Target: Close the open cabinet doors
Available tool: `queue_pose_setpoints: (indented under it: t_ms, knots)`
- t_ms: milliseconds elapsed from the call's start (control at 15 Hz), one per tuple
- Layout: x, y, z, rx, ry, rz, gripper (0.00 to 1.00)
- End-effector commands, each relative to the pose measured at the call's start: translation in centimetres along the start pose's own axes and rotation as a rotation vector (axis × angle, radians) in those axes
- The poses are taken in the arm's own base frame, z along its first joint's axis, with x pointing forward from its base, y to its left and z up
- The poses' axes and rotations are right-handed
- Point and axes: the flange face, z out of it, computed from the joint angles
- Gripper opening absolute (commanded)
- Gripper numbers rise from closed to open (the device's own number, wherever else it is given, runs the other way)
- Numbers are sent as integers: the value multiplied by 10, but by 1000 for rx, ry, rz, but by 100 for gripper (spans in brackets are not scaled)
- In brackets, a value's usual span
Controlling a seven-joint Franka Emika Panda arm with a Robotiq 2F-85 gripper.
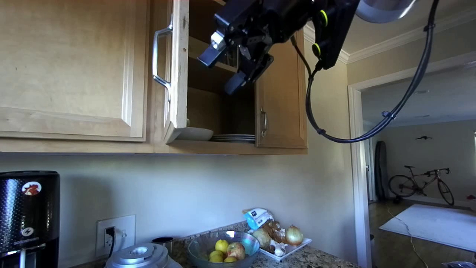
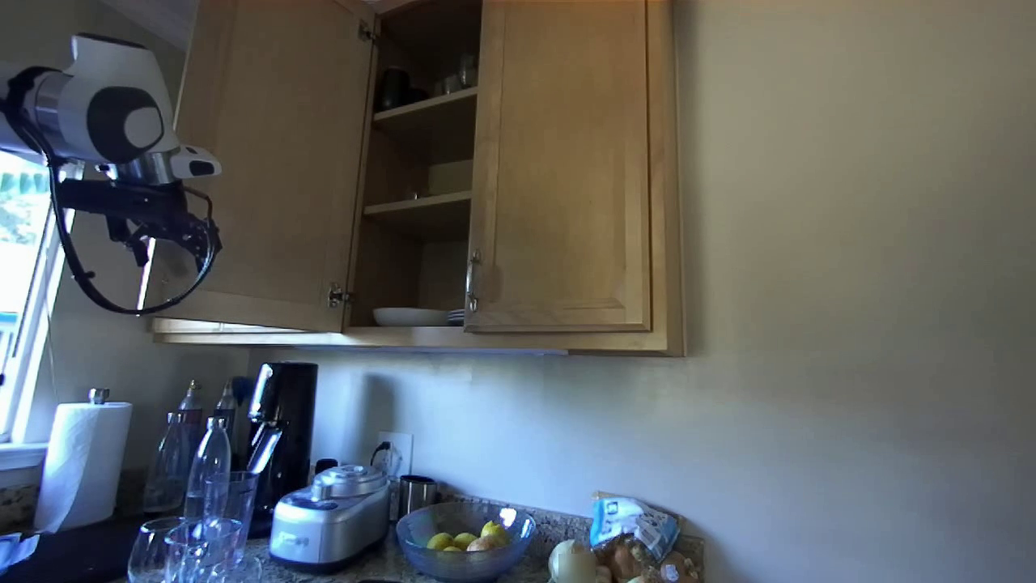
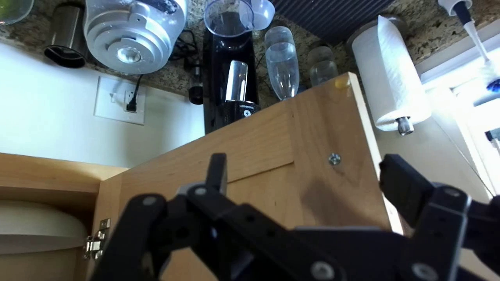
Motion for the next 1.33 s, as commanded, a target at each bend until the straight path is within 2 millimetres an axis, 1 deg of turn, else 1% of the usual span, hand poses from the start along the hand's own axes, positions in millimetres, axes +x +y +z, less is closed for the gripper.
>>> queue_pose_setpoints:
  t_ms: [0,267,333,533,800,1067,1267]
  knots:
    - [13,-9,10,70,-47,-2,100]
    - [19,-19,16,90,-46,9,100]
    - [18,-23,6,78,-29,11,100]
    - [20,-32,-1,19,50,13,100]
    - [21,-45,1,-42,114,-1,100]
    - [23,-47,6,-89,137,-8,100]
    - [24,-40,3,-131,159,-7,100]
